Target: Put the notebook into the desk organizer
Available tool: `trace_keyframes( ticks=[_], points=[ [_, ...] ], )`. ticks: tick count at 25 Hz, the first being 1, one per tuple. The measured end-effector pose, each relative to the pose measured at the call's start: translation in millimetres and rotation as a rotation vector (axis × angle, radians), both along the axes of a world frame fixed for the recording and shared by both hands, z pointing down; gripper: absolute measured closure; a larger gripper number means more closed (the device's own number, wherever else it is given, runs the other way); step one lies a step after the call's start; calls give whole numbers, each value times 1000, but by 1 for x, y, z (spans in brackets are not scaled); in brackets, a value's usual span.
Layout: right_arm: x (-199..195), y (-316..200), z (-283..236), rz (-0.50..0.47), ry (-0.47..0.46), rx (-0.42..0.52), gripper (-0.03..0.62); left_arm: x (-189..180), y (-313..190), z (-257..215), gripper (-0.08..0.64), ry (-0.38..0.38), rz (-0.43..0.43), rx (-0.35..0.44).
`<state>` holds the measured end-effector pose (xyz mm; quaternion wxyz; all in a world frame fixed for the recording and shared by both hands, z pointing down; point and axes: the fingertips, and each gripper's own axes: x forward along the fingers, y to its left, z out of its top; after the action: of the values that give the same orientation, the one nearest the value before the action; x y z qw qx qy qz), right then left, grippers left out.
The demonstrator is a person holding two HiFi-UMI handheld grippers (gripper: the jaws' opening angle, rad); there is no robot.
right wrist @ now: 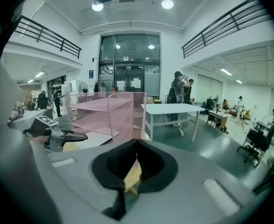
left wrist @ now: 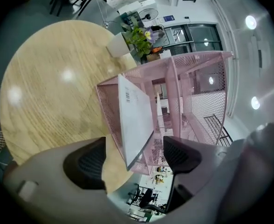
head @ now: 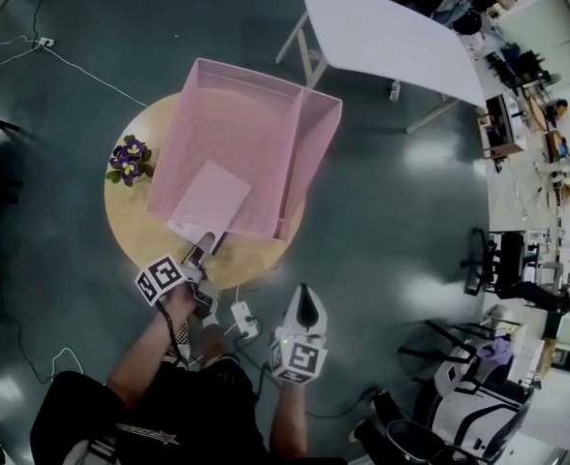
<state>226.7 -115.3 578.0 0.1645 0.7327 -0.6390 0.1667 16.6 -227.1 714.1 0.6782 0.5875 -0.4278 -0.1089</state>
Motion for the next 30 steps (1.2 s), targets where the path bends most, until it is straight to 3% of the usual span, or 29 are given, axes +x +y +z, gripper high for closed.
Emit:
trace_keyframes(
  ticks=[7,14,19,26,30],
  points=[
    [-22,14,-14,-18,-2,39,586,-24,23,-26,189,-27,26,54],
    [-45,37,-41,-37,6,109,586,-40,50,-79,190,-111,118,234],
    [-70,51,-71,-57,19,170,586,-59,65,-139,196,-230,180,448],
    [-104,79,-115,-88,24,266,586,-83,103,-234,275,-416,241,805],
    [-127,91,-137,-99,33,311,586,-103,123,-276,312,-571,269,996]
  ],
)
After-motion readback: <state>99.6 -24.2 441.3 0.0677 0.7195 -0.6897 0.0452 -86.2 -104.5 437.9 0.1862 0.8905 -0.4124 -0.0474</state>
